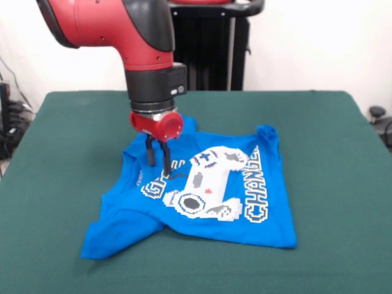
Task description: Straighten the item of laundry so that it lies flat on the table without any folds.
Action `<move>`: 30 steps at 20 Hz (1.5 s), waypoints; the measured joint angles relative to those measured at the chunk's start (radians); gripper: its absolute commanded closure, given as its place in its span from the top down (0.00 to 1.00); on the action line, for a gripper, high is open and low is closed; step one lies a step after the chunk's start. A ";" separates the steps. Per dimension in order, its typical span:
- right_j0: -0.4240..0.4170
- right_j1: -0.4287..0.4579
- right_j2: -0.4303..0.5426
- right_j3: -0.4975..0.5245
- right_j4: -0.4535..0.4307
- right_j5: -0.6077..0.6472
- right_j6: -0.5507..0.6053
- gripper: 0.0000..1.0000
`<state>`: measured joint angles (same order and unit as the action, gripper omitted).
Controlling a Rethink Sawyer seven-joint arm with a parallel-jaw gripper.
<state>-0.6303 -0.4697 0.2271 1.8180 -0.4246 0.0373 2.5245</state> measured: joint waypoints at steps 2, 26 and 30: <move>0.001 -0.005 -0.005 0.000 0.000 0.007 0.000 1.00; 0.003 -0.003 -0.035 -0.003 0.001 0.022 0.000 1.00; 0.007 -0.004 -0.039 -0.003 0.001 0.022 0.000 1.00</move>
<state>-0.6234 -0.4734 0.1884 1.8147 -0.4240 0.0590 2.5245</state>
